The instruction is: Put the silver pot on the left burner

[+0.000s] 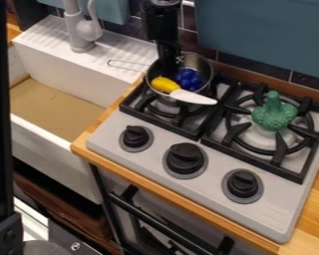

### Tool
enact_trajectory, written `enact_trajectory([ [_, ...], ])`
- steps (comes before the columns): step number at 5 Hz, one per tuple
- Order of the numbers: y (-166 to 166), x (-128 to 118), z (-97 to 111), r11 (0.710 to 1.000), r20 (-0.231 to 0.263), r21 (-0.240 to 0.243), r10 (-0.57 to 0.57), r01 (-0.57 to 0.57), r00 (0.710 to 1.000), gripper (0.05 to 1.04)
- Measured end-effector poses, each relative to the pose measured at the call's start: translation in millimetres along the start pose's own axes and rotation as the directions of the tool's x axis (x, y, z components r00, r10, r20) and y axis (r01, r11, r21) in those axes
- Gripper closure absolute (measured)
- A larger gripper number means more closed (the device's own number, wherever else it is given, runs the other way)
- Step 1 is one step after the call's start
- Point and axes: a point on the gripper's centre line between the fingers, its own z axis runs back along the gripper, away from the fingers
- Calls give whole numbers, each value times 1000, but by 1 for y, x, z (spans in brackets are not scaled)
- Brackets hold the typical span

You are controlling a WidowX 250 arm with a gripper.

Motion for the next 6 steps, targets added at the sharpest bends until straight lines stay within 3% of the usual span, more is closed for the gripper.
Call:
enact_trajectory([
  [1,-2,0,-1,999,-1,-19,-28,28,1000,827],
  [2,0,-2,1,997,-53,-58,-43,40,998,568],
  [3,0,0,12,996,-55,-70,-63,59,996,271],
  [4,3,1,35,987,-98,-104,-136,126,986,83],
  [5,8,2,55,981,-126,-145,-148,130,981,85],
  [6,23,1,67,970,-128,-138,-218,200,968,85],
])
